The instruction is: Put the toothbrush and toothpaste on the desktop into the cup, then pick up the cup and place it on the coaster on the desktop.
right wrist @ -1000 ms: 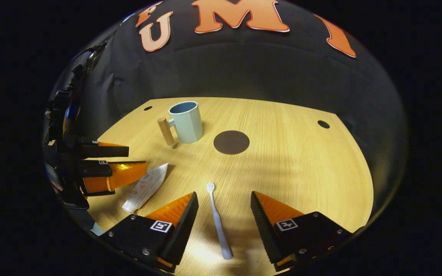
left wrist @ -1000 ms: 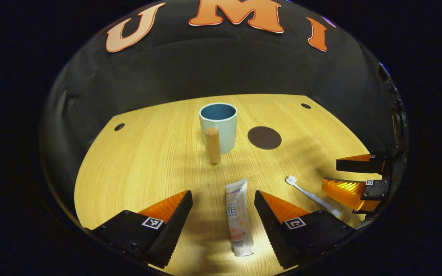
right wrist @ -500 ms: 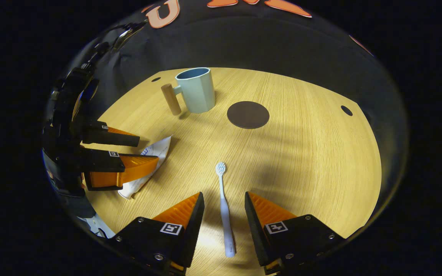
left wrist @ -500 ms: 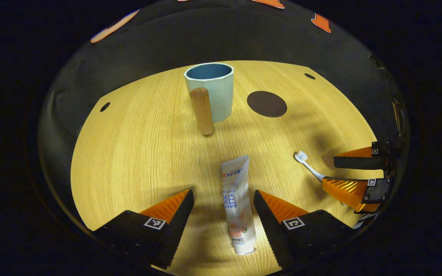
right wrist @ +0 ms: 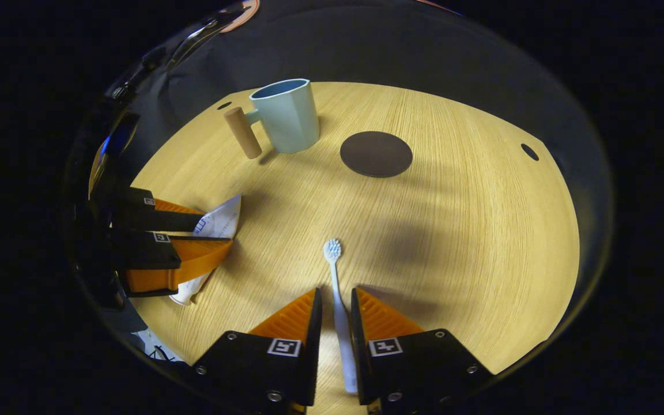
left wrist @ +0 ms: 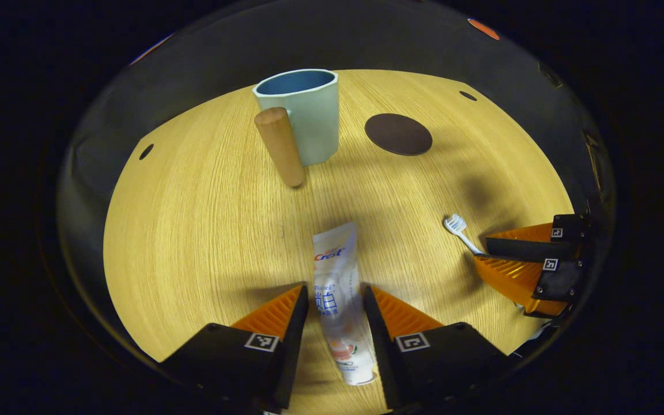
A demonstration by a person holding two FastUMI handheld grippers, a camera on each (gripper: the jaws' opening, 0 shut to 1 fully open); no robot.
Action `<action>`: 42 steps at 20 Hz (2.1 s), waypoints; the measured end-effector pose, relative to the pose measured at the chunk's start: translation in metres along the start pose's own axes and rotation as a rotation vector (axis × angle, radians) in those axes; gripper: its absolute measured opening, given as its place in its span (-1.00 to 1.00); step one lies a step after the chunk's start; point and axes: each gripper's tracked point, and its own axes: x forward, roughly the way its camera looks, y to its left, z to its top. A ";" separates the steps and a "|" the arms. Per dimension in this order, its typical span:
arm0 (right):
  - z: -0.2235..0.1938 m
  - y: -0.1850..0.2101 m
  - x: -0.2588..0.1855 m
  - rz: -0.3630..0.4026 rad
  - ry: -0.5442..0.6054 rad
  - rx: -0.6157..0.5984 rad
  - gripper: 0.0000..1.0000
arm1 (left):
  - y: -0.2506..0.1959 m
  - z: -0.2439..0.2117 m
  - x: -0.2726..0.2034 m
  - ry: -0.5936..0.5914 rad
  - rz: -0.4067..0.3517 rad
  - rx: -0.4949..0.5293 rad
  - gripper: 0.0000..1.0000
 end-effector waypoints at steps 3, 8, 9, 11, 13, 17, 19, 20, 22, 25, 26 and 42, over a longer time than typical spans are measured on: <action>0.001 0.005 -0.002 0.010 -0.014 0.003 -0.82 | -0.007 0.009 -0.002 0.004 -0.006 -0.016 -0.12; 0.003 0.012 0.000 0.052 -0.063 0.087 -0.95 | -0.020 0.050 0.000 -0.033 -0.038 -0.071 -0.70; 0.004 0.010 0.000 0.051 -0.073 0.114 -0.94 | -0.017 0.040 -0.002 -0.044 -0.056 -0.081 -0.71; 0.010 0.009 -0.001 0.070 -0.094 0.164 -0.94 | -0.021 0.059 -0.002 -0.059 -0.092 -0.087 -0.76; 0.015 0.006 -0.008 0.089 -0.127 0.203 -0.94 | -0.020 0.049 0.002 -0.084 -0.100 -0.093 -0.81; 0.021 0.002 -0.019 0.115 -0.168 0.245 -0.94 | -0.020 0.074 -0.002 -0.141 -0.120 -0.092 -0.81; 0.022 0.002 -0.019 0.126 -0.180 0.263 -0.95 | -0.021 0.073 -0.005 -0.154 -0.134 -0.094 -0.81; 0.024 0.002 -0.019 0.134 -0.191 0.277 -0.96 | -0.021 0.074 -0.006 -0.167 -0.141 -0.095 -0.82; 0.025 0.002 -0.020 0.148 -0.199 0.296 -0.98 | -0.019 0.073 -0.008 -0.188 -0.151 -0.096 -0.82; 0.028 0.000 -0.026 0.177 -0.226 0.319 -0.98 | -0.014 0.079 -0.011 -0.222 -0.158 -0.092 -0.82; 0.032 -0.001 -0.030 0.182 -0.241 0.327 -0.98 | -0.011 0.080 -0.012 -0.238 -0.154 -0.086 -0.82; 0.083 -0.024 -0.105 0.271 -0.513 0.448 -0.99 | 0.054 0.140 -0.035 -0.651 -0.101 -0.098 -0.82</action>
